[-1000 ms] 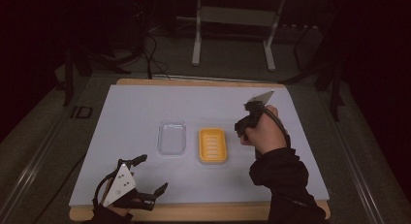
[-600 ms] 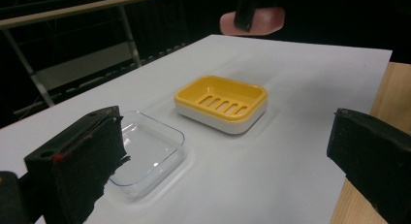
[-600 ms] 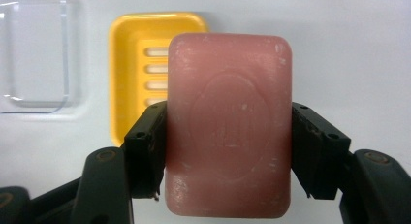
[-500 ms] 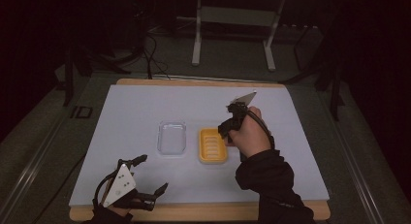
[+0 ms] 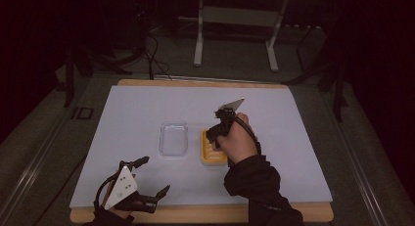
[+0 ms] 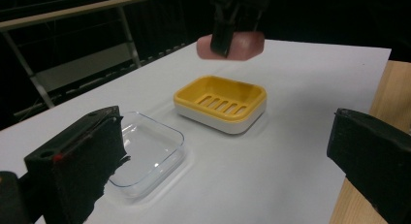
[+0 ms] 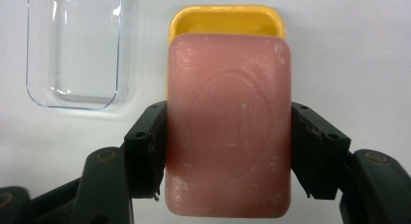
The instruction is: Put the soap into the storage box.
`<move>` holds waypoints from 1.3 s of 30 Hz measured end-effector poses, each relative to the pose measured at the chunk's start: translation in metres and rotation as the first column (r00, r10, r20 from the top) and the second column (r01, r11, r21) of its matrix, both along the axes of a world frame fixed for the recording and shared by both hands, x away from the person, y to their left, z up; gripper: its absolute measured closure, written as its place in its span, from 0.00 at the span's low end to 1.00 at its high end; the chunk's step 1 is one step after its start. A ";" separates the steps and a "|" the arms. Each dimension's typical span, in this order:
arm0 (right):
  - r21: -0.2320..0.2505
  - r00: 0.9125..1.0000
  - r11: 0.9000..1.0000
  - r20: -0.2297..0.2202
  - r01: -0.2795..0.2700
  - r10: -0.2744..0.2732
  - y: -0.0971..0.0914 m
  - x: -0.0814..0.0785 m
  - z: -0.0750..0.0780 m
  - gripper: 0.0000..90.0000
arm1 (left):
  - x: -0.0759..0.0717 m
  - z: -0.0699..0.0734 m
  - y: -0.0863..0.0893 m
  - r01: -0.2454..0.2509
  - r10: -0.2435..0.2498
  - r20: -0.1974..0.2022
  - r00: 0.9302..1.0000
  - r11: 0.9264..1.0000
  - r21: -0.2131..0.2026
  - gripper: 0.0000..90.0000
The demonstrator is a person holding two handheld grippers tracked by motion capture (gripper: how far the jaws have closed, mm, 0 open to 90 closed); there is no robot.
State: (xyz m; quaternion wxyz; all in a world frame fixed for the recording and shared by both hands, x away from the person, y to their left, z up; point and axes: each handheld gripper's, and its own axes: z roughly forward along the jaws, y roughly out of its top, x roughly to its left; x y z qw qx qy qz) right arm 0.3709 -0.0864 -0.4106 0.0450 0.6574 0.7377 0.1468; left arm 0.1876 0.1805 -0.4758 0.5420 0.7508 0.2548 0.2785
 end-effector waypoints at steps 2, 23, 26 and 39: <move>0.006 1.000 1.000 -0.013 0.006 -0.005 0.002 0.001 -0.011 0.42 | 0.000 0.000 0.000 0.000 0.000 0.000 1.000 1.000 -0.002 0.01; -0.030 0.998 0.999 -0.058 0.012 -0.014 0.013 0.015 -0.064 0.42 | 0.000 0.001 0.001 0.004 -0.004 0.002 1.000 1.000 -0.002 0.01; -0.037 0.998 0.999 -0.051 0.019 -0.021 0.013 0.016 -0.063 0.41 | -0.001 0.001 0.001 0.005 -0.005 0.003 1.000 1.000 -0.002 0.01; 0.020 0.998 0.999 -0.042 -0.035 0.036 0.007 0.017 -0.041 0.37 | -0.001 0.001 0.001 0.004 -0.004 0.003 1.000 1.000 0.001 0.01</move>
